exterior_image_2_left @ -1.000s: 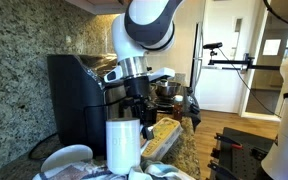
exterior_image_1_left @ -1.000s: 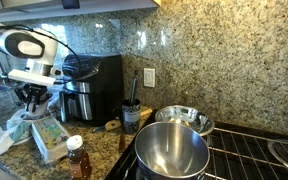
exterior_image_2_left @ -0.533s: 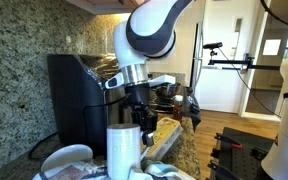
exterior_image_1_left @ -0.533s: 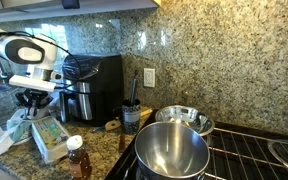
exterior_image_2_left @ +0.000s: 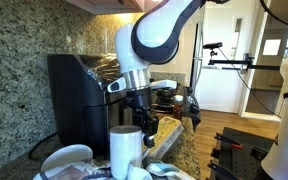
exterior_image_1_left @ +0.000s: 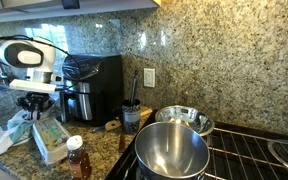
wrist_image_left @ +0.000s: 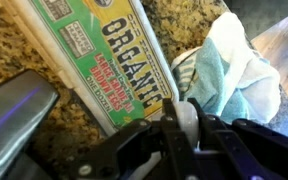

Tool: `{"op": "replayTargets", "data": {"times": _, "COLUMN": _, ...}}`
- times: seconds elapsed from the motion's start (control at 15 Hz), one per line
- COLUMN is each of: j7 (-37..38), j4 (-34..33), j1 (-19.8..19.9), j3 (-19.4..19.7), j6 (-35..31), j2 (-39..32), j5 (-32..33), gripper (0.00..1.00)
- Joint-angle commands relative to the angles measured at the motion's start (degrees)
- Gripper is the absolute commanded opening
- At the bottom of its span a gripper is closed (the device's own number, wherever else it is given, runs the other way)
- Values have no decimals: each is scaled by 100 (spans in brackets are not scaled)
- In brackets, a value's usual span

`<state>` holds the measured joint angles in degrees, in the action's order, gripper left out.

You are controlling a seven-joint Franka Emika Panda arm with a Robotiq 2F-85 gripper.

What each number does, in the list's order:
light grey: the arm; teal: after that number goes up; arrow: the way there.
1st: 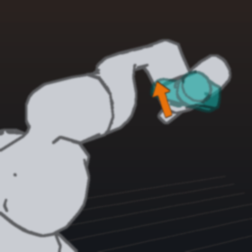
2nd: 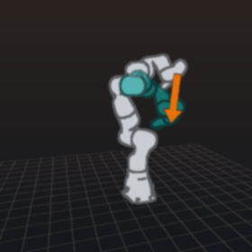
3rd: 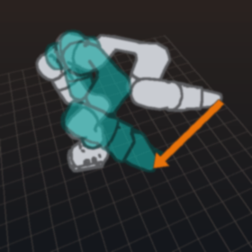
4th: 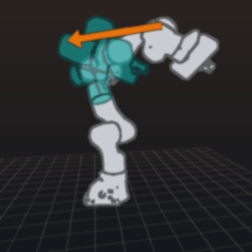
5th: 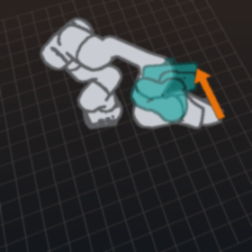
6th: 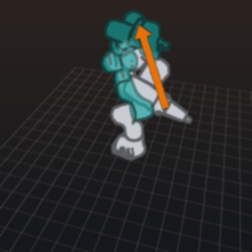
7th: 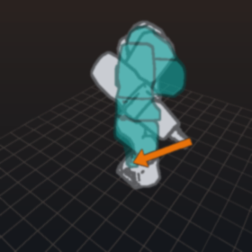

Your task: Move the white mug to the left

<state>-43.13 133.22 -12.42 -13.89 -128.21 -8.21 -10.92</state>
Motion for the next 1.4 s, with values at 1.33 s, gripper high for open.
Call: {"op": "replayTargets", "data": {"times": 1.33, "j7": 1991, "j4": 595, "j1": 15, "j3": 39, "j6": -704, "j2": 206, "j5": 1602, "gripper": 5}}
